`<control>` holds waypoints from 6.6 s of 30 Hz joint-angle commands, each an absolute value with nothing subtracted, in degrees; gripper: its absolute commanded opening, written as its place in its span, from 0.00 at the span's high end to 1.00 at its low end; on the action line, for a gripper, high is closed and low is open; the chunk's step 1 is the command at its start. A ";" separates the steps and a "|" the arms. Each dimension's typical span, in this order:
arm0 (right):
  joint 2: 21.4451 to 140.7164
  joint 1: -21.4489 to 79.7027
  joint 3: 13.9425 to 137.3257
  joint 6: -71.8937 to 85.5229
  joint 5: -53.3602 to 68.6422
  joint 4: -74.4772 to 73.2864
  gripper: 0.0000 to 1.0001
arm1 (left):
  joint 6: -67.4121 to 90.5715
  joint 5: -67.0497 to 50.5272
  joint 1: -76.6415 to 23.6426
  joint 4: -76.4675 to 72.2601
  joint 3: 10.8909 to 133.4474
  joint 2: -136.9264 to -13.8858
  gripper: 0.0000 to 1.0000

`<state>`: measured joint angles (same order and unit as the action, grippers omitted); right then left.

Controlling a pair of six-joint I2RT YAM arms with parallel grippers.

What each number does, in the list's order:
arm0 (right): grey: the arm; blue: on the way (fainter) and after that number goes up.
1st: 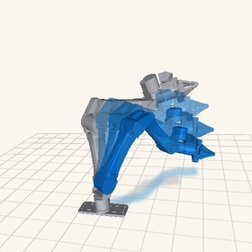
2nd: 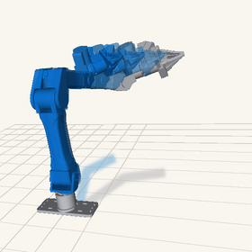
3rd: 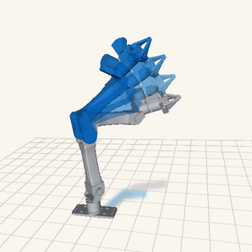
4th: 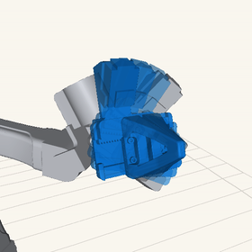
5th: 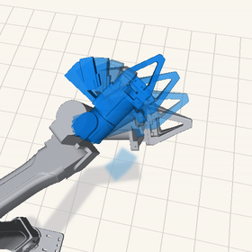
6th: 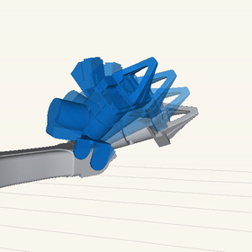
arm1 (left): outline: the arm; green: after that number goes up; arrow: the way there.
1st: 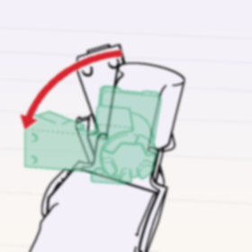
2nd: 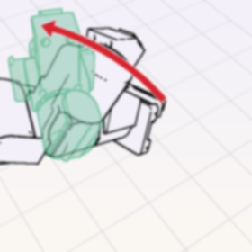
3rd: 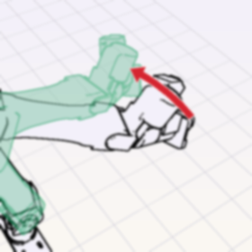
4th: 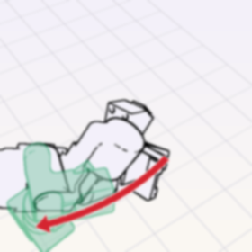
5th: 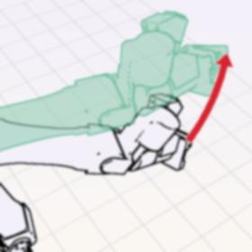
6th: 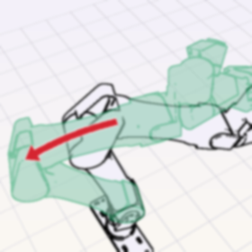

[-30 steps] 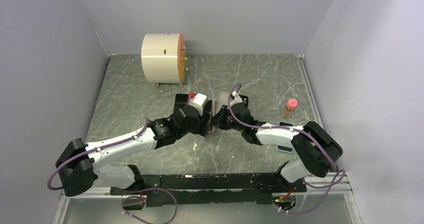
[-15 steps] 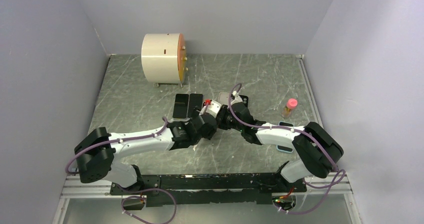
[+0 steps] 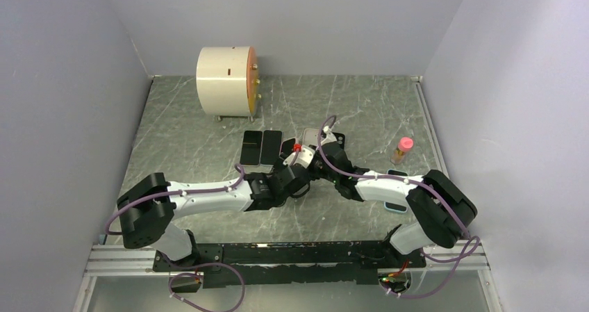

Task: Take the phone out of the phone case
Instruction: Remove the phone case from the phone, then place the phone case at the center of the board, then place the phone at the center of the board, then adjust the phone case at the center of the board.

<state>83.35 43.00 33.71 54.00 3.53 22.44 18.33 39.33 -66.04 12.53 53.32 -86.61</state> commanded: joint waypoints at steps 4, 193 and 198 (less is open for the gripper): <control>81.47 43.68 35.93 55.51 5.67 29.30 1.00 | 17.55 43.62 -66.40 10.65 54.05 -85.09 0.65; 67.44 37.66 15.43 46.22 -0.26 24.03 0.11 | 42.14 17.64 -52.66 23.83 47.02 -88.94 0.24; 66.46 37.01 14.82 46.25 1.06 24.27 0.11 | 45.31 19.51 -52.65 23.93 46.87 -88.68 0.28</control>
